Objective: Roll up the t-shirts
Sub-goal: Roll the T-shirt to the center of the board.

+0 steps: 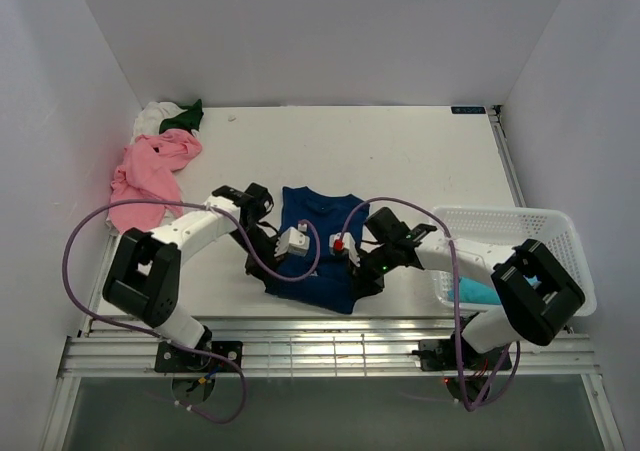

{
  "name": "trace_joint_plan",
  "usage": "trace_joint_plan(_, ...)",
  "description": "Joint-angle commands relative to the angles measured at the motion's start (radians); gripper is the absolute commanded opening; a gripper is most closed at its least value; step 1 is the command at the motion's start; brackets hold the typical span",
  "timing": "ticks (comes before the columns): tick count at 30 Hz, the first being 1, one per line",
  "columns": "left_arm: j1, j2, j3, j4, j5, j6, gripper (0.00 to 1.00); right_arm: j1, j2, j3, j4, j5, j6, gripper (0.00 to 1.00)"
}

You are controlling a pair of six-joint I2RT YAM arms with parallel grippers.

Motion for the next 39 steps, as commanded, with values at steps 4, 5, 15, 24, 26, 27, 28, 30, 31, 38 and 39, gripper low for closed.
trace_joint_plan(4, 0.062, 0.130, 0.162, -0.028, 0.030, 0.021, 0.02, -0.073, 0.049, 0.083, -0.012, -0.004, 0.012, 0.19)
trace_joint_plan(5, 0.063, 0.159, 0.172, -0.031, 0.027, 0.029, 0.03, -0.080, 0.048, 0.081, -0.001, 0.002, 0.024, 0.22)
trace_joint_plan(15, 0.063, 0.285, 0.263, -0.110, -0.010, 0.056, 0.20, -0.086, -0.075, 0.109, -0.010, 0.082, 0.081, 0.49)
trace_joint_plan(24, 0.112, 0.273, 0.312, -0.120, -0.016, 0.015, 0.48, 0.012, -0.122, 0.057, 0.143, 0.053, 0.226, 0.35)
trace_joint_plan(26, 0.128, 0.254, 0.306, -0.125, -0.018, 0.019, 0.51, 0.028, -0.110, 0.043, 0.180, 0.032, 0.253, 0.30)
trace_joint_plan(27, 0.141, 0.251, 0.303, -0.125, -0.021, 0.015, 0.51, 0.043, -0.104, 0.035, 0.206, 0.025, 0.262, 0.27)
trace_joint_plan(28, 0.146, 0.248, 0.300, -0.125, -0.022, 0.012, 0.52, 0.051, -0.090, 0.032, 0.215, 0.024, 0.262, 0.26)
trace_joint_plan(30, 0.163, 0.239, 0.295, -0.125, -0.027, 0.001, 0.52, 0.064, -0.069, 0.034, 0.222, 0.036, 0.263, 0.24)
trace_joint_plan(31, 0.167, 0.234, 0.297, -0.127, -0.025, -0.007, 0.52, 0.064, -0.044, 0.038, 0.214, 0.062, 0.267, 0.24)
trace_joint_plan(38, 0.177, 0.132, 0.197, -0.119, 0.077, -0.140, 0.51, 0.061, 0.020, 0.043, 0.182, 0.171, 0.267, 0.20)
trace_joint_plan(39, 0.177, 0.116, 0.132, -0.076, 0.080, -0.171, 0.50, 0.057, 0.025, 0.048, 0.183, 0.177, 0.273, 0.20)
